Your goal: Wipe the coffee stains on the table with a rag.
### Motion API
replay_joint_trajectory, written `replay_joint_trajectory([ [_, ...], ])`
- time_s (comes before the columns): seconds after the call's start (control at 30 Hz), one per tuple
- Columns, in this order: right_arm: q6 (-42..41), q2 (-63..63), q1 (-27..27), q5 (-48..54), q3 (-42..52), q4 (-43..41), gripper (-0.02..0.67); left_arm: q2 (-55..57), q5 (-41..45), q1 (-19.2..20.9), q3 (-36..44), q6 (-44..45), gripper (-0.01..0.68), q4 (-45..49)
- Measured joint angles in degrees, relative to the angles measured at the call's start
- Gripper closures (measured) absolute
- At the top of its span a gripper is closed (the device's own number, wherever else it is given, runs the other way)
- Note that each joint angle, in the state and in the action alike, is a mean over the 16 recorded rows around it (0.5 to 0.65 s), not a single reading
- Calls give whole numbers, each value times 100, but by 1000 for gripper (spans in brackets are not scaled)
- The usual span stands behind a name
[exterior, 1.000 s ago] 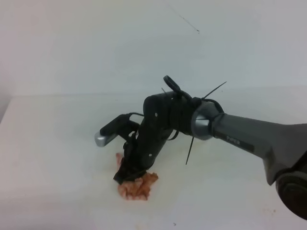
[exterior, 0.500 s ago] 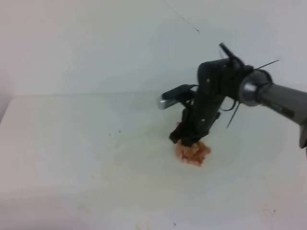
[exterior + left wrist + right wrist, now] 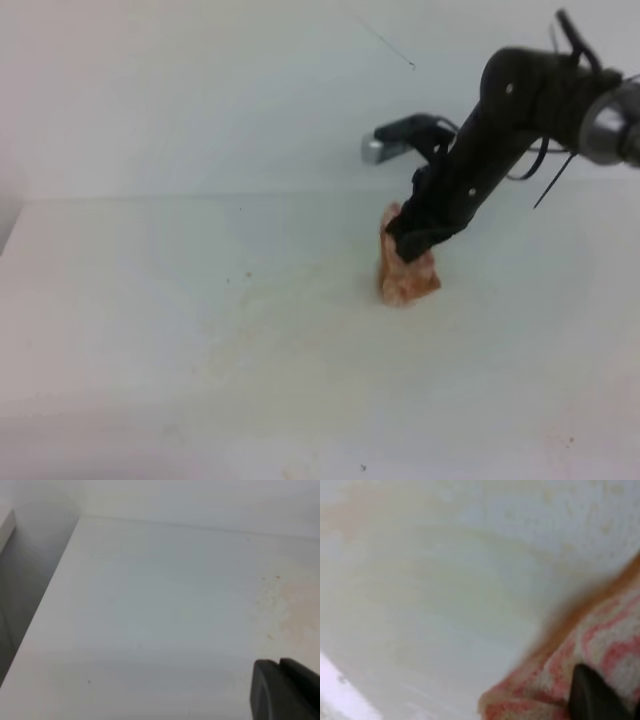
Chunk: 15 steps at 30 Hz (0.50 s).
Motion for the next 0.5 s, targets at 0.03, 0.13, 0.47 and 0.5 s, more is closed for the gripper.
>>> replay_joint_trajectory([
  [0.03,-63,-120,-4,-15,71,64,646,10,0,0,0,0,672,0],
  [0.13,-217,-520,-5,-176,403,229,646,30,0,0,0,0,672,0],
  [0.47,-848,-1615,4,-1434,2109,1058,643,80,0,0,0,0,672,0],
  [0.5,-920,-1678,6,-1544,2257,1153,637,80,0,0,0,0,672,0],
])
